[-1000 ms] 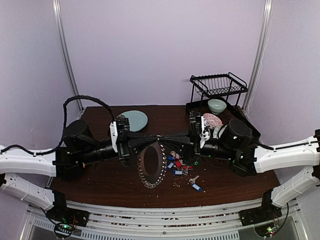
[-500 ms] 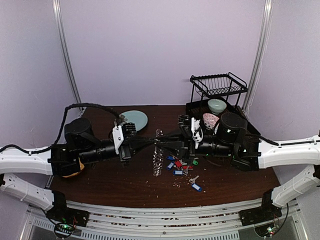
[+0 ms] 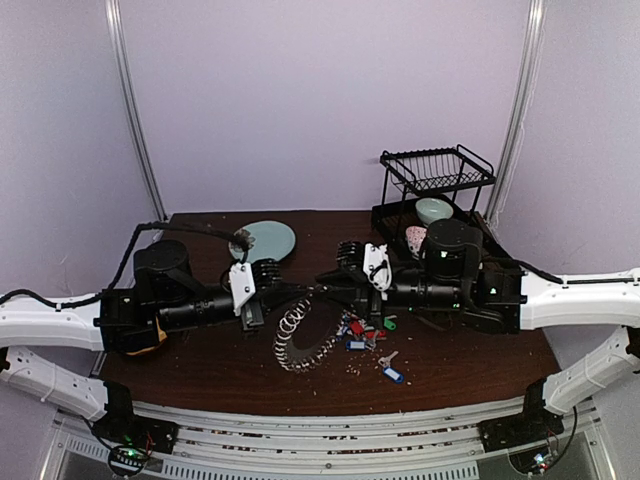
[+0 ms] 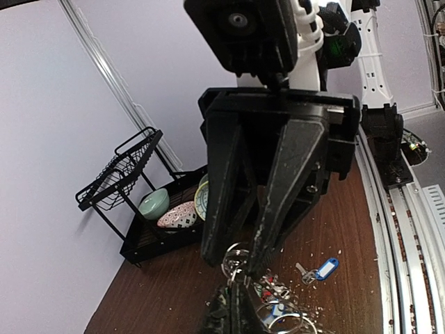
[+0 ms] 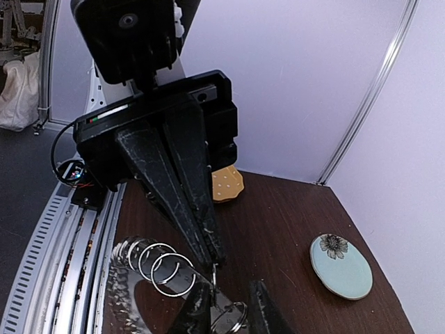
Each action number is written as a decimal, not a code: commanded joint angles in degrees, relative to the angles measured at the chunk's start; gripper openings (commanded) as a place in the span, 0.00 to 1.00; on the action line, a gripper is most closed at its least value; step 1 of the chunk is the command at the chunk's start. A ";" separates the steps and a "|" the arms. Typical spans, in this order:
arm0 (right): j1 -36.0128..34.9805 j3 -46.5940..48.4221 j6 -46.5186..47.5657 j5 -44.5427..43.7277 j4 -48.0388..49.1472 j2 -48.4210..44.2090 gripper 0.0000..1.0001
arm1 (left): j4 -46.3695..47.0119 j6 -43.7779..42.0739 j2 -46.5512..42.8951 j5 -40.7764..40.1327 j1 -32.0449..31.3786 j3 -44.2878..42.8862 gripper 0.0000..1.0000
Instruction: Put the keys on the keyring
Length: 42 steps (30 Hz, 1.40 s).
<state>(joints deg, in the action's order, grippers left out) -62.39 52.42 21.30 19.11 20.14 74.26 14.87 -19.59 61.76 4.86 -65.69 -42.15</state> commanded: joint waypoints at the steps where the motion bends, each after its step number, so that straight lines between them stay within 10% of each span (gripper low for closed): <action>1: -0.43 2.17 0.76 -1.20 -1.41 0.68 0.17 | 2.66 -0.72 -0.63 -0.65 -0.31 -2.48 0.00; 13: -0.37 1.89 -1.50 0.80 0.27 0.15 0.00 | 4.88 3.39 -1.05 0.94 -0.40 -1.03 0.00; 16: -0.24 -0.53 -6.09 1.40 7.18 -0.76 0.00 | 8.51 6.98 -1.47 1.49 -0.41 1.96 0.30; 28: -1.54 -10.29 -23.30 2.57 41.74 1.75 0.00 | 23.14 16.91 -1.05 4.14 -0.24 8.23 0.23; 42: -2.76 -11.43 -24.33 -1.74 44.03 3.52 0.00 | 33.15 18.25 -0.54 7.19 -0.32 9.37 0.17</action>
<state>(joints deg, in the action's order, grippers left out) -64.64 40.88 -2.39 19.99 60.97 77.71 40.38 -1.58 62.46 10.35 -65.73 -33.89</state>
